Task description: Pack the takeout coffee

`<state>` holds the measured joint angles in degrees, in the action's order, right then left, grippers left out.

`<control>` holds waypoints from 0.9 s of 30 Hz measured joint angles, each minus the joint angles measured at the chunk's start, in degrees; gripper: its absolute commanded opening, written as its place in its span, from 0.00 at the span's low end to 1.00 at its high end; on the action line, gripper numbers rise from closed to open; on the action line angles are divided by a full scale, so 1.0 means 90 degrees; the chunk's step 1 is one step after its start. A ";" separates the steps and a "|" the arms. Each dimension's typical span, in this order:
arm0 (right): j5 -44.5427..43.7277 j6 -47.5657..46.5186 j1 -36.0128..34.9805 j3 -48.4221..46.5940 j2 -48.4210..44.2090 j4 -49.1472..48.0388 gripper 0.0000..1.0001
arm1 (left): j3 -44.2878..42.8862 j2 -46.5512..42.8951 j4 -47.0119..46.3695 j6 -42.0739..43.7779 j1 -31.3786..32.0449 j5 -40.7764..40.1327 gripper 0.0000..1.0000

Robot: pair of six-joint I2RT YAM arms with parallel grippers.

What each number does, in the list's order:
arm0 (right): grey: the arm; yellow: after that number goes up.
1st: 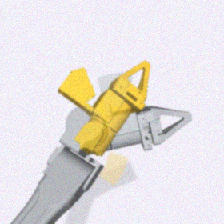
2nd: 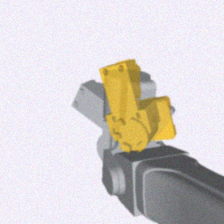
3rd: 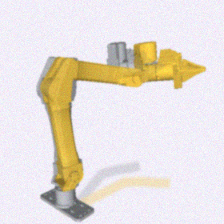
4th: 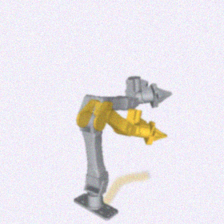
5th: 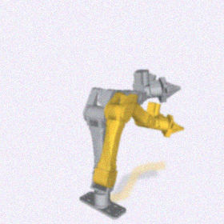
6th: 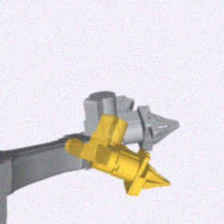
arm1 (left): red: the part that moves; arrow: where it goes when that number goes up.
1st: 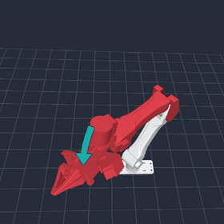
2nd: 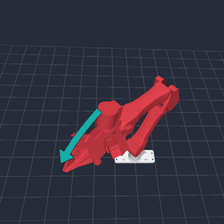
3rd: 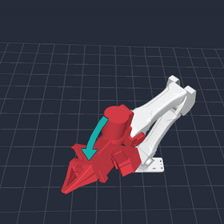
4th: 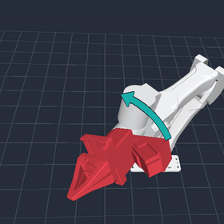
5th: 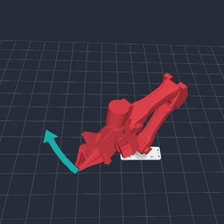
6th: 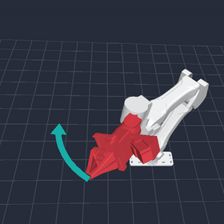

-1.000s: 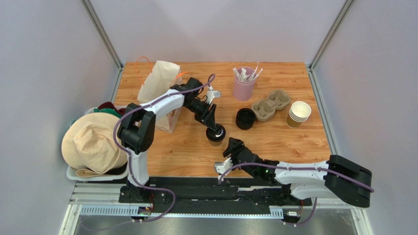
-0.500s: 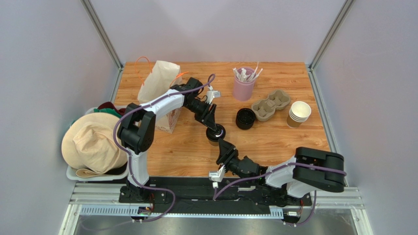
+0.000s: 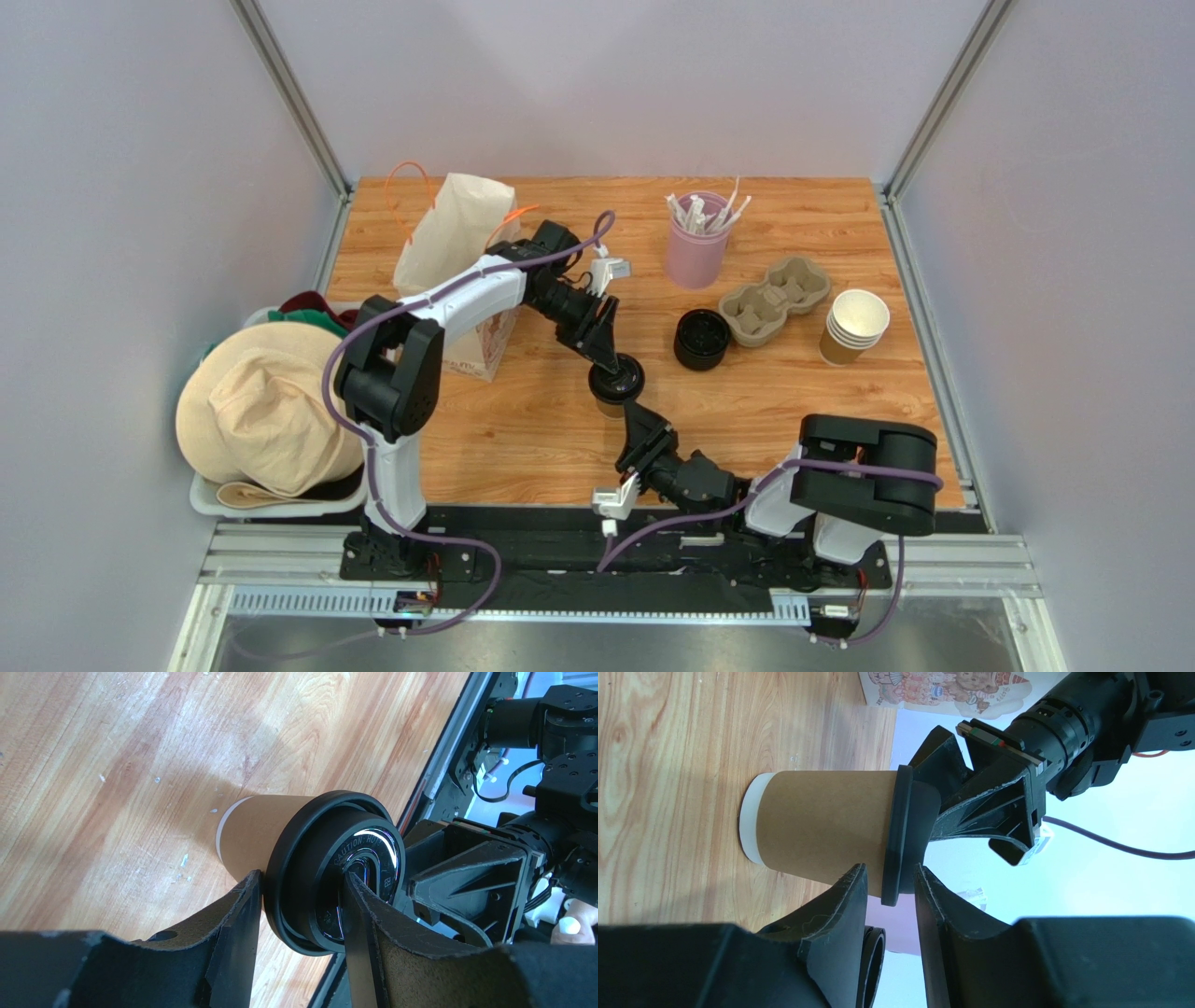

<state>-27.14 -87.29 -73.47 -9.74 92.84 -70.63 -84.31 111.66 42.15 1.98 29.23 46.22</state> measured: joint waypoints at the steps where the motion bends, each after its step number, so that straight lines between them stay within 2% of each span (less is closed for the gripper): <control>1: -0.0022 0.0036 -0.0002 -0.0002 0.0012 -0.0015 0.35 | 0.0000 -0.0005 0.0000 0.0002 0.0000 -0.0005 0.51; 9: -0.0197 0.0228 -0.0002 -0.0095 0.0270 -0.0044 0.32 | 0.0000 -0.0012 -0.0029 0.0002 -0.0002 -0.0015 0.50; 15: -0.0223 0.0469 -0.0002 -0.0136 0.0236 -0.0029 0.34 | 0.0000 -0.0024 -0.0051 0.0002 -0.0002 -0.0051 0.50; 23: -0.0226 0.1205 -0.0002 -0.0372 -0.1008 0.0928 0.37 | 0.0002 -0.0063 -0.0087 0.0002 0.0039 -0.0163 0.50; 27: -0.0194 0.1443 0.0000 -0.0486 -0.1256 0.1299 0.37 | 0.0002 -0.0066 -0.0087 0.0002 0.0049 -0.0187 0.50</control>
<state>-28.88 -74.30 -73.47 -14.11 81.54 -58.94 -84.29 111.07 41.36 2.00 29.67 44.53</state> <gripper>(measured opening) 0.372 0.505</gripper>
